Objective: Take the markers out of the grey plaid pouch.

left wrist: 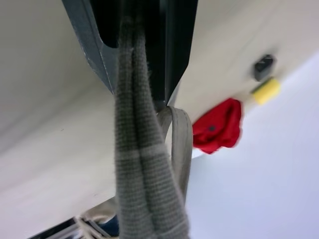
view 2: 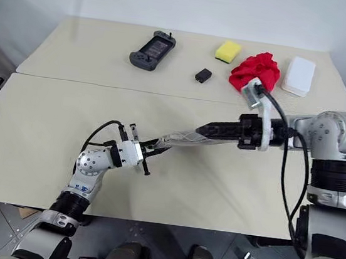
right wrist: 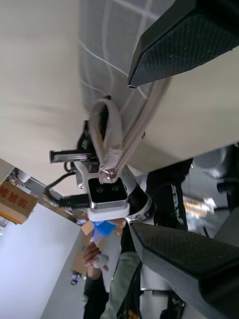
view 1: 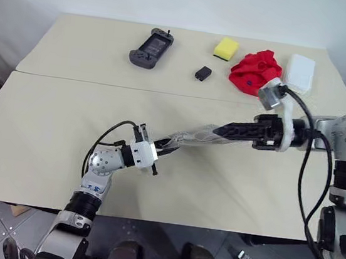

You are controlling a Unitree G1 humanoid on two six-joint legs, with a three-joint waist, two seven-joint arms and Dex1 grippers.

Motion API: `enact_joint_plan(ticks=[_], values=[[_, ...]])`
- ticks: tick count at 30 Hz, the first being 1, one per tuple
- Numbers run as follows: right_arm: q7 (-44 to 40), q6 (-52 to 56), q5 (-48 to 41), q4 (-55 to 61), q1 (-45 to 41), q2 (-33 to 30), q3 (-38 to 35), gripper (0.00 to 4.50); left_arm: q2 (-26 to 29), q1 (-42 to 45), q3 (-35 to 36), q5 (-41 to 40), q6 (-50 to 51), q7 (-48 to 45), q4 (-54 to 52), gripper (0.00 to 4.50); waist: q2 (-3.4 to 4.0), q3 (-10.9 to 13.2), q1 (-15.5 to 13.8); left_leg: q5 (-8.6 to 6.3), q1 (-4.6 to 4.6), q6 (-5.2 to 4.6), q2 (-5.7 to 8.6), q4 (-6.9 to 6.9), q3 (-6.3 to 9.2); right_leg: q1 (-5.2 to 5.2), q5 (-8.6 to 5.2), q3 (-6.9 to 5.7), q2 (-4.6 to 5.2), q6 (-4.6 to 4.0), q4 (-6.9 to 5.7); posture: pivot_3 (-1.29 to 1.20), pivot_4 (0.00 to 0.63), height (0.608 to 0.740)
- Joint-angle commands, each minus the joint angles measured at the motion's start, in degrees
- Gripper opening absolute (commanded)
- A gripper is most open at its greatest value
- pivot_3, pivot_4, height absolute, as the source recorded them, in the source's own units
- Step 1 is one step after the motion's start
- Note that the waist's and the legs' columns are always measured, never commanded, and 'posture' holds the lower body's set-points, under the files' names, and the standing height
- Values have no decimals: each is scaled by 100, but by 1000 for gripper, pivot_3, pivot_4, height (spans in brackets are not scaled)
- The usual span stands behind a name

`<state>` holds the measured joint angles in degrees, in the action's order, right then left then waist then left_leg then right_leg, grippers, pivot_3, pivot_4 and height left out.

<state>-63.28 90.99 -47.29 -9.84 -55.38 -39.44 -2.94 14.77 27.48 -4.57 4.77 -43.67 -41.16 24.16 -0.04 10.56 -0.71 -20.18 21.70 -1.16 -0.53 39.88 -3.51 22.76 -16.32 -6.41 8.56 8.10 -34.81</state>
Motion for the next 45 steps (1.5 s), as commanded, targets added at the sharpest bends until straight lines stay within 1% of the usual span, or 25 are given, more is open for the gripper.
enact_joint_plan(ticks=[1, 5, 8, 10, 12, 16, 18, 24, 29, 31, 35, 38, 39, 41, 45], values=[[302, 151, -568, 244, 76, 44, -98, 4463, 77, -35, -17, 490, -334, 686, 11, 0, 0, 0, -16, -1, 0, 0, 0, 1, -1, 0, 0, 0, 0, 0, 0, 0, 150, 740], [993, 151, -1537, 197, 309, 196, 4, 4463, 100, -76, -159, 573, -341, 943, 25, 0, 0, 0, -39, -2, 1, -2, 1, 2, -4, 0, 0, -3, 0, 0, -1, 0, 150, 740], [1582, 151, -2105, 90, 347, 387, -157, 4463, 182, -102, -294, 624, -425, 1007, -1, 0, 0, 0, -44, -2, 3, -2, 1, 4, -8, 0, 0, -5, 0, 1, -2, 0, 150, 740], [2050, 151, -2178, -30, 324, 582, -325, 4463, 225, -114, -392, 626, -458, 1025, -7, 0, 1, -1, -44, -2, 2, -2, 0, 5, -9, 0, 0, -6, -1, 1, -3, 0, 150, 740], [2304, 151, -2324, -47, 326, 593, -393, 4463, 251, -120, -462, 618, -452, 1048, -17, 0, 2, -1, -43, -2, 2, -2, -1, 7, -10, 0, 0, -7, -1, 1, -5, 0, 150, 740], [2143, 151, -2916, 131, 372, 88, -226, 4463, 313, -142, -555, 627, -460, 1090, -47, 0, 3, -2, -65, -4, 3, -5, -1, 6, -10, 0, 0, -7, -1, 1, -3, 0, 150, 740], [2217, 151, -2951, 24, 298, -46, -185, 4463, 348, -156, -575, 592, -464, 1106, -48, 0, 3, -2, -58, -6, 3, -8, -2, 6, -11, 0, 0, -7, -1, 1, -1, 0, 150, 740], [2757, 151, -2493, -298, 221, 261, -70, 4463, 382, -61, -621, 611, -490, 1209, 12, 0, 5, -3, 3, -5, 1, -7, -10, 7, -19, 0, 0, -7, -3, 1, -5, 0, 150, 740], [2875, 151, -2202, -348, 200, 355, -51, 4463, 422, -56, -659, 638, -479, 1301, -28, 0, 5, -3, -17, -6, 2, -8, -7, 6, -17, 0, 0, -7, -2, 1, -4, 0, 150, 740], [2852, 151, -2071, -495, 182, 268, 48, 4463, 450, -119, -670, 644, -477, 1324, -86, 0, 5, -3, -17, -6, 2, -8, -7, 6, -17, 0, 0, -7, -1, 1, -2, 0, 150, 740], [2797, 151, -2162, -538, 242, 331, 169, 4463, 464, -164, -695, 635, -453, 1349, -104, 0, 7, -4, 5, -6, 2, -8, -8, 5, -18, 0, 0, -7, -2, 1, -3, 0, 150, 740], [2854, 151, -2391, -500, 279, 355, 303, 4463, 475, -104, -701, 677, -460, 1384, -57, 0, 9, -5, 17, -6, 2, -8, -9, 6, -17, 0, 0, -7, -2, 1, -3, 0, 150, 740], [2840, 151, -2612, -443, 292, 267, 531, 4463, 478, -72, -697, 693, -466, 1401, -42, 0, 9, -5, 31, -6, 2, -8, -9, 6, -18, 0, 0, -7, -2, 1, -3, 0, 150, 740], [2933, 151, -3142, -535, 290, 267, 715, 4463, 466, -40, -686, 673, -453, 1424, -17, 0, 9, -5, 37, -6, 2, -8, -9, 6, -15, 0, 0, -8, -2, 1, -3, 0, 150, 740], [3491, 151, -3727, -915, 152, 625, 573, 4463, 469, -27, -743, 696, -496, 1407, 9, 0, 9, -5, 57, -6, 2, -8, -10, 6, -12, 0, 0, -8, -1, 1, -4, 0, 150, 740]])
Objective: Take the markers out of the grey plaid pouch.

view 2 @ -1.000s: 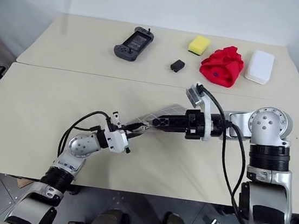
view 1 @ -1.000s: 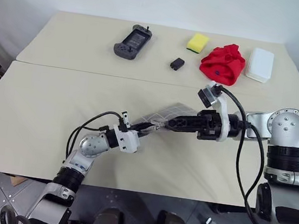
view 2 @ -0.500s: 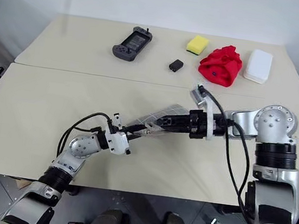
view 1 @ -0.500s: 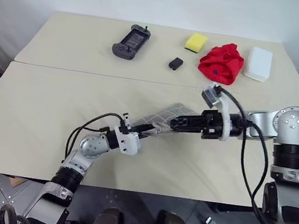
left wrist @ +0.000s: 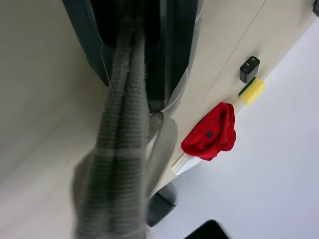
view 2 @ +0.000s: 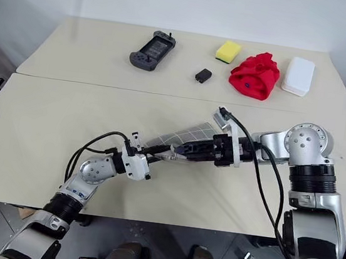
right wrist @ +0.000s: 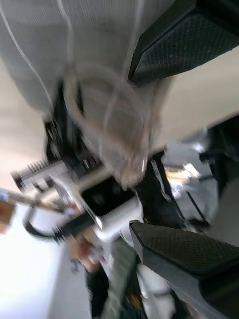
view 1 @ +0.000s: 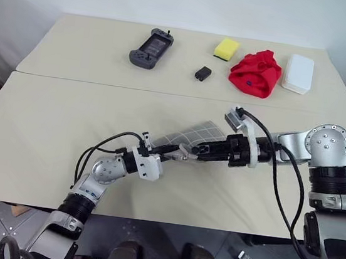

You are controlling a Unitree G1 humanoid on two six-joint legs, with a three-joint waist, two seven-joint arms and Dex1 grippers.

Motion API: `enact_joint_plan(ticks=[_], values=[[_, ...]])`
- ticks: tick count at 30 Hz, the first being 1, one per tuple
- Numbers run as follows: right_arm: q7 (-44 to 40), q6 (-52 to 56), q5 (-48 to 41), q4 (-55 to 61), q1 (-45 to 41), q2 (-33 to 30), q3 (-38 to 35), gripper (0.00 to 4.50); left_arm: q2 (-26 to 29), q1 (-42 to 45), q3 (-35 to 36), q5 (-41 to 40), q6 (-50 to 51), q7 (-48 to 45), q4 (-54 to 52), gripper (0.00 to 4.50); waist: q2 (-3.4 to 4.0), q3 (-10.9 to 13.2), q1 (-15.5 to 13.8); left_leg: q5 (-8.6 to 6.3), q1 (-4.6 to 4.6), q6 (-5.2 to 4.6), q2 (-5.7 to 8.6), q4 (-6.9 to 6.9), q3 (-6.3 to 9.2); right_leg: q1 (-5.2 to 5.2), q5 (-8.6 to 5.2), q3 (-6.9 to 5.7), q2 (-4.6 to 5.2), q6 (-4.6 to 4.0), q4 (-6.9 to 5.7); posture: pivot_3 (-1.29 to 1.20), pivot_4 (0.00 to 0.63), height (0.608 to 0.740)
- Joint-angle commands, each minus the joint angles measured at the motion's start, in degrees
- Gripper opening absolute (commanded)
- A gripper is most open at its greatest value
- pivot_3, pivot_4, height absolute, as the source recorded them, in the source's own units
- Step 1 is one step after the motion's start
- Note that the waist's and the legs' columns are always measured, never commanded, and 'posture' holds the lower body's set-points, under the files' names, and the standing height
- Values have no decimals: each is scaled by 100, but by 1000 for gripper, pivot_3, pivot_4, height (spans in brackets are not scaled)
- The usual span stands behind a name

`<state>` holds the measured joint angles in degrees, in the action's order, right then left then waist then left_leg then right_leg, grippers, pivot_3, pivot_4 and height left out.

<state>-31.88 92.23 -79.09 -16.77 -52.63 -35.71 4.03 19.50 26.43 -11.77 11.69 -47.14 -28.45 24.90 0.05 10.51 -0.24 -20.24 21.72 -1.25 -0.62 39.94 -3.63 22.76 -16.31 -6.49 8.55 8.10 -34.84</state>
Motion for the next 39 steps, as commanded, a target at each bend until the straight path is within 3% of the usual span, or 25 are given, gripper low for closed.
enact_joint_plan(ticks=[1, 10, 11, 16, 25, 28, 31, 36, 39], values=[[514, 27, -681, -346, -161, 350, -191, 4463, -4, 82, -37, 14, -157, 134, -62, 0, 0, 0, 21, 0, 0, 0, 0, 0, -1, -1, 0, 0, 0, 0, -1, 0, 150, 740], [2169, -124, -1482, -815, -39, 1058, -1015, 4463, 16, 63, -72, -37, -137, 143, -67, 0, 2, -1, 20, 0, 1, 0, -1, 0, -3, 0, 0, -2, 1, 0, -2, 0, 150, 740], [2297, -167, -1568, -768, 20, 1093, -1047, 4297, 18, 65, -74, -45, -133, 139, -64, 0, 2, -1, 20, 0, 1, 0, -1, 0, -3, 0, 0, -2, 0, 0, -2, 0, 150, 740], [2592, -335, -1924, -527, 266, 1193, -1113, 3146, 14, 112, -56, -138, -86, 104, -25, 0, 2, -1, 27, 0, 1, 0, -2, -2, -5, 0, 0, -2, 0, 0, -2, 0, 150, 740], [2902, -855, -2350, -344, 480, 1328, -1132, 67, 67, 135, -49, -258, -53, 11, -34, 0, 2, -1, 32, -1, 2, -1, -3, -2, -5, 0, 0, -2, 0, 0, 1, 0, 150, 740], [2928, -1016, -2377, -323, 516, 1322, -1157, 24, 62, 83, -66, -486, 29, -151, -84, 0, 2, -1, 33, -1, 5, -3, -3, -3, -5, 1, 0, -2, 0, 0, 3, 0, 150, 740], [2782, -1222, -2377, -275, 521, 1321, -1305, 24, -81, -68, -62, -1456, 665, -705, -383, 0, 2, -1, 36, -1, 9, -3, -4, -3, -3, 3, 0, -4, 0, 0, 5, 0, 150, 740], [2399, -1562, -2200, -250, 392, 1099, -1743, 24, -67, -510, 53, -3731, 3361, -1920, -1681, 0, 3, 0, 41, -2, 38, -4, -6, 5, 17, 23, 0, -11, 1, 0, 9, 0, 150, 740], [2177, -1815, -2033, -335, 294, 940, -2016, 24, 115, -698, 231, -4386, 4526, -2201, -2118, 0, 4, 1, 46, -2, 44, -4, -4, 6, 27, 29, 0, -11, -1, 0, 8, 0, 150, 740]])
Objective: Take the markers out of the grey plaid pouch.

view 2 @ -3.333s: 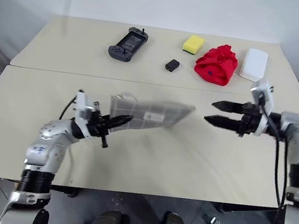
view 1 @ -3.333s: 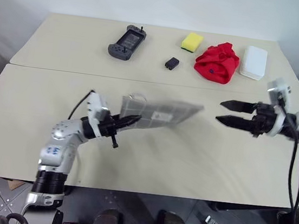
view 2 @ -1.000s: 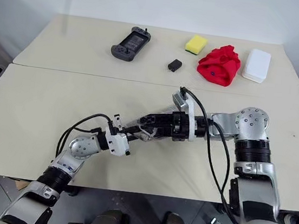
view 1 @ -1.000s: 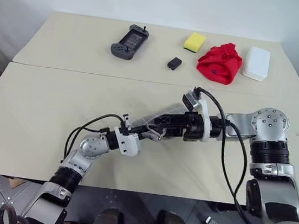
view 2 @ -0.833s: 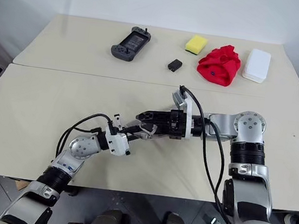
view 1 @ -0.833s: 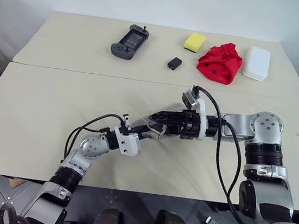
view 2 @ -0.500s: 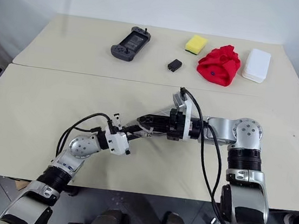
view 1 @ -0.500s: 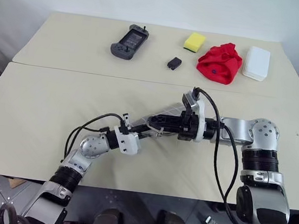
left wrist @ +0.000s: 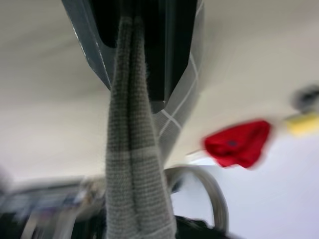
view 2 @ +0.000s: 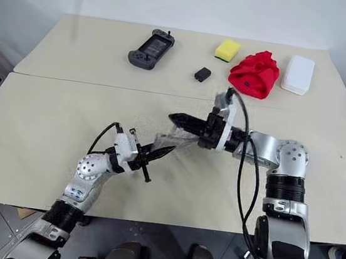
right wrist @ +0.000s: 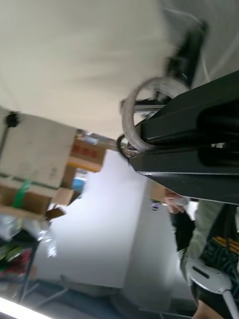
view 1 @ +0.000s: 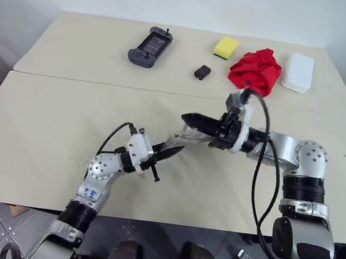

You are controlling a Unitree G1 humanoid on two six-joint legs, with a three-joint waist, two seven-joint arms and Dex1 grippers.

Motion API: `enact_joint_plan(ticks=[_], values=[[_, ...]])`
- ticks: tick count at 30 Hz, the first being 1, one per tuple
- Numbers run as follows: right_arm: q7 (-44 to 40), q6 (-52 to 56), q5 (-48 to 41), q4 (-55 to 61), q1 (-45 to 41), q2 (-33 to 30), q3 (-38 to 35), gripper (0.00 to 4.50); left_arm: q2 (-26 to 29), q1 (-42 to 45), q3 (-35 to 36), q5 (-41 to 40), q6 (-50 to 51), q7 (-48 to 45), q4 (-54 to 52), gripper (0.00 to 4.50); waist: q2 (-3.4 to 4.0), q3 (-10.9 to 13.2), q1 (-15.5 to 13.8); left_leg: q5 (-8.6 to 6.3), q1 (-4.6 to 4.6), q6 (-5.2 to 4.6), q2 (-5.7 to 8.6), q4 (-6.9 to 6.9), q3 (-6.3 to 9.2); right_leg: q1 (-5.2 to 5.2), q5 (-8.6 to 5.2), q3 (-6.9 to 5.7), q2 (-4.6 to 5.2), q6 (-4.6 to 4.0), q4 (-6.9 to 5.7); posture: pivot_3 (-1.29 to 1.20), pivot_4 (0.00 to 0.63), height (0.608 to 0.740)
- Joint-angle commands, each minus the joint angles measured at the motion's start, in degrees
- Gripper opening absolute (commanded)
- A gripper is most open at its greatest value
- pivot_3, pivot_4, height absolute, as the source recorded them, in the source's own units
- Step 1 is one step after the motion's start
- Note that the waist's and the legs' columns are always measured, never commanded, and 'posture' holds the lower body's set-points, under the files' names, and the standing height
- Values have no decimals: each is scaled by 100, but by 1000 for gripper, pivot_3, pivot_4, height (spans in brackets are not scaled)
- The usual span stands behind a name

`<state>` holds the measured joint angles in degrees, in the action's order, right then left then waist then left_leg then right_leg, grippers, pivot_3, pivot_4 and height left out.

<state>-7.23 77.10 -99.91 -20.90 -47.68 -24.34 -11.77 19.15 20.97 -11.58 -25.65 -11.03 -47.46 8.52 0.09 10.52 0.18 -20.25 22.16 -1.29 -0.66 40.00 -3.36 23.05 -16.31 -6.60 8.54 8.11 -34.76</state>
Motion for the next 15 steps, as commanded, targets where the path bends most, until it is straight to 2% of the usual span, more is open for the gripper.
enact_joint_plan(ticks=[1, 6, 15], values=[[-389, -399, 148, 62, -236, -251, -517, 24, 212, -202, 278, -840, 1262, -370, -583, 0, 0, 0, 3, 0, 0, 0, 0, 0, -3, 0, 0, 1, -1, 0, 0, 0, 150, 740], [-1094, -857, 648, -68, -455, -623, -976, 24, 211, -293, 819, -1610, 2412, -274, -812, 0, 0, 0, -1, 0, 0, 0, 1, -1, -23, 1, 0, 3, -5, 0, 1, 0, 150, 740], [-2193, -1100, 2035, -580, -353, -1290, -1041, 24, 341, -340, 1674, -2833, 4045, -316, -1082, 0, 0, 1, -9, 0, 2, 0, 5, -3, -25, 4, 1, 5, -8, 2, 3, 0, 150, 740]])
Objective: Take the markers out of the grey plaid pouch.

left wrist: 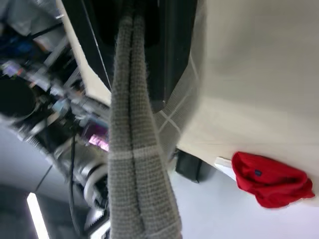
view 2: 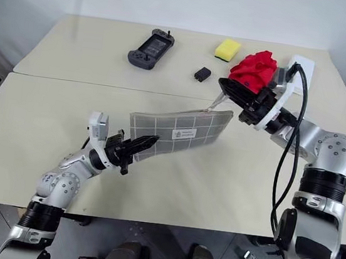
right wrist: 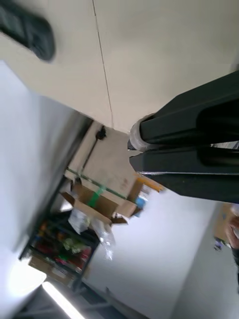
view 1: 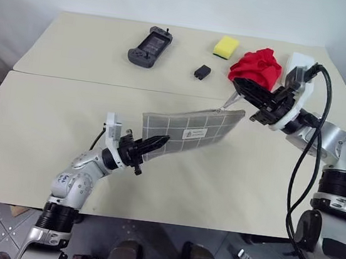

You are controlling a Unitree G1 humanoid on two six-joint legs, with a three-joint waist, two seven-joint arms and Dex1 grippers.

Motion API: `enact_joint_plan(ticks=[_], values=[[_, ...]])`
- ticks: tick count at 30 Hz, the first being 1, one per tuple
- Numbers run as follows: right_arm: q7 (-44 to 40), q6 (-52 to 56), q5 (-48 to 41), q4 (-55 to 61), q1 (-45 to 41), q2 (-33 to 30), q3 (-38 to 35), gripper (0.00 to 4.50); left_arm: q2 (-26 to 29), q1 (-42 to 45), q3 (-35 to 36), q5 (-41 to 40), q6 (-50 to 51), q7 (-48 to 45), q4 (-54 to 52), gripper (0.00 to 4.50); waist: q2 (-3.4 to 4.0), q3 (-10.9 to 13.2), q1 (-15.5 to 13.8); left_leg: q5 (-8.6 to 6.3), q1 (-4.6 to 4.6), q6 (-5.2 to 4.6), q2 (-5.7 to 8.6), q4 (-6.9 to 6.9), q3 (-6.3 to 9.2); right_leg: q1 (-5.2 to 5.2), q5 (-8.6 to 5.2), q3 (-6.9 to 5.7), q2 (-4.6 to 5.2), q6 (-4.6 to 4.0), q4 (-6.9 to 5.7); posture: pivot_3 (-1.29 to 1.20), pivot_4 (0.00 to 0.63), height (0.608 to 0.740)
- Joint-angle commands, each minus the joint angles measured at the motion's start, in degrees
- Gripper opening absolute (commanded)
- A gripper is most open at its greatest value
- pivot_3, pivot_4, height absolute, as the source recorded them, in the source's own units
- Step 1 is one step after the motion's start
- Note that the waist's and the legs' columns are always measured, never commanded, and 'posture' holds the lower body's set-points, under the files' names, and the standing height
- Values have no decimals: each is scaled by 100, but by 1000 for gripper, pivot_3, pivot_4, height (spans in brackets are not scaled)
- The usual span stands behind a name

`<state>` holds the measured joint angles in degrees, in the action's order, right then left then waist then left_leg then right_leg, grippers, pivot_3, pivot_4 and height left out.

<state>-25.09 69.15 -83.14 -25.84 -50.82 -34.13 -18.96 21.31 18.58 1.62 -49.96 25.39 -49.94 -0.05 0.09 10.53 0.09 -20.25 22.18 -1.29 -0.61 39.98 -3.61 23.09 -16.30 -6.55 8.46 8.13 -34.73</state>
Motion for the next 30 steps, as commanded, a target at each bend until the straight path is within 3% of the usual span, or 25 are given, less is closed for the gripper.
enact_joint_plan(ticks=[1, 8, 12, 16, 19, 21, 23, 26, 30], values=[[-556, -339, 519, -135, -34, -381, -306, 24, 148, -102, 458, -500, 537, -51, -217, 0, 0, 0, 1, 0, 0, 0, 0, 0, -1, 0, 0, 1, 0, 0, 0, 0, 150, 740], [-1673, -473, 1542, -277, 122, -813, -141, 24, 423, -91, 933, -802, 1193, -106, -120, 0, 0, 0, -2, 0, -1, 1, 2, 0, -4, 0, 1, 4, -1, 1, 2, 0, 150, 740], [-1621, 21, 1353, -139, -11, -619, -378, 24, 480, -23, 922, -668, 1276, -224, -61, 0, 0, 1, -3, 0, -1, 1, 6, 0, -4, 1, 1, 4, -2, 1, 2, 0, 150, 740], [-2091, 183, 1666, 487, 209, -778, 68, 1059, 460, 88, 942, -512, 1154, -323, 51, 0, 1, 1, -9, 0, -1, 2, 6, 1, -4, 1, 1, 4, -3, 1, 3, 0, 150, 740], [-2502, -118, 2048, 748, 492, -974, 212, 2075, 411, 193, 1010, -463, 1130, -371, 182, 0, 0, 1, -34, 0, 0, 2, 26, -1, -1, 1, 1, 2, -3, 1, 7, 0, 150, 740], [-3346, -705, 2531, 1158, 916, -1348, 517, 2695, 406, 248, 1057, -474, 1184, -398, 258, 0, 0, 2, -52, 0, 1, 2, 34, 0, -3, 1, 4, 8, -2, 7, 9, 0, 150, 740], [-4837, -1617, 3385, 1608, 1567, -2127, 1327, 2695, 421, 290, 1062, -333, 1112, -376, 341, 0, 2, 3, -121, 0, 1, 2, 38, -2, 0, 1, 4, 9, 0, 9, 13, 0, 150, 740], [-5361, -2258, 3889, 1357, 1665, -2438, 1517, 2695, 549, 284, 869, 2, 963, -609, 331, 0, 1, 4, -123, -1, 3, 1, 42, -6, -4, 1, 7, 11, -1, 16, 27, 0, 150, 740], [-5569, -2915, 4317, 758, 1086, -2426, 1355, 2695, 526, 181, 370, 723, 201, -1136, 199, 0, 2, 5, -52, 1, -2, 1, 42, -2, -19, 0, 12, 19, 0, 25, 30, 0, 150, 740]])
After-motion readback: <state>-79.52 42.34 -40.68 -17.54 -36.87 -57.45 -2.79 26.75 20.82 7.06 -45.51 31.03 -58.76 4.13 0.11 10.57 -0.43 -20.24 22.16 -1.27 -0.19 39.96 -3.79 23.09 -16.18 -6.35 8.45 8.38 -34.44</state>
